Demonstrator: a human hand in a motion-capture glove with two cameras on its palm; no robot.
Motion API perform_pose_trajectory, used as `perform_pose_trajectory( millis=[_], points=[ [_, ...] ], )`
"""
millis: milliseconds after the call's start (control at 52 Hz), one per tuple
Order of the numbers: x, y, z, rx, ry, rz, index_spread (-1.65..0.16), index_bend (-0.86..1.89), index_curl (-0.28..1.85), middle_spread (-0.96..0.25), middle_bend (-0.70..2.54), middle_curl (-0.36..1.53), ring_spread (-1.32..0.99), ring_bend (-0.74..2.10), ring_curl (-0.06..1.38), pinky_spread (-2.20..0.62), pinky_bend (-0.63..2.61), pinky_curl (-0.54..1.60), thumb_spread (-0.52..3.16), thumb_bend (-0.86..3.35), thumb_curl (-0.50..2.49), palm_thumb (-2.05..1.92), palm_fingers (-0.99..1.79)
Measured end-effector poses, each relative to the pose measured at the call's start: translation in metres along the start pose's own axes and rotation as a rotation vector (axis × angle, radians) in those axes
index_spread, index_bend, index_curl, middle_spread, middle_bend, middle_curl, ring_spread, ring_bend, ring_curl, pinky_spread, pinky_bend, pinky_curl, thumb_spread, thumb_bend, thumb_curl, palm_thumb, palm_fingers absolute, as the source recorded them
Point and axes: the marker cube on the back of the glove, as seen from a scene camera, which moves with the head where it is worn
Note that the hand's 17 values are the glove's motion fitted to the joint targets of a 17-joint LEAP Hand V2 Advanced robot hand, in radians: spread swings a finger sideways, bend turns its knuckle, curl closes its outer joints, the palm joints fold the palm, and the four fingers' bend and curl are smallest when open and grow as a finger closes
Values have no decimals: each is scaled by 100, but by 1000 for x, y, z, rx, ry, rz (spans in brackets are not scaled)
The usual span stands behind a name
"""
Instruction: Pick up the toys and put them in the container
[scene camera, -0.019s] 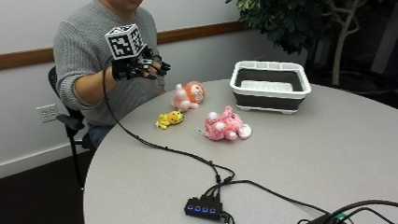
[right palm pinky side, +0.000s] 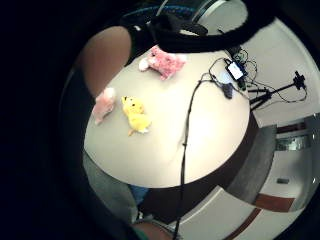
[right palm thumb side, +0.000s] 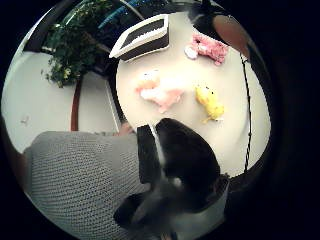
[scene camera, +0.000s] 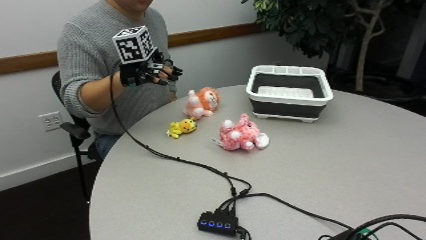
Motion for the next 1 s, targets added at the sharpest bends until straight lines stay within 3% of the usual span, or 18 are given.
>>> perform_pose_trajectory(
  millis=[192,461,673,769,865,999],
  points=[
    [2,-24,-30,7,19,-44,-29,28,16,-16,16,6,-16,28,9,3,53,18,103,-3,3,-5,26],
    [1,-40,-27,-4,31,-57,-35,29,24,-19,17,12,-21,33,13,4,56,23,129,-4,8,-6,21],
    [15,-163,-28,-68,12,-82,-36,20,27,-20,14,16,-22,38,17,4,66,28,135,-4,11,-6,12],
    [52,-225,-22,-54,240,-158,-36,16,27,-19,14,16,-22,41,19,4,74,31,136,-4,12,-6,5],
    [55,-273,-13,-79,65,52,-35,13,26,-19,14,17,-21,43,20,3,83,34,137,-3,13,-5,-3],
    [70,-293,19,-137,74,119,-34,13,25,-18,16,19,-21,46,22,3,89,36,139,-3,14,-4,-7]
  ],
)
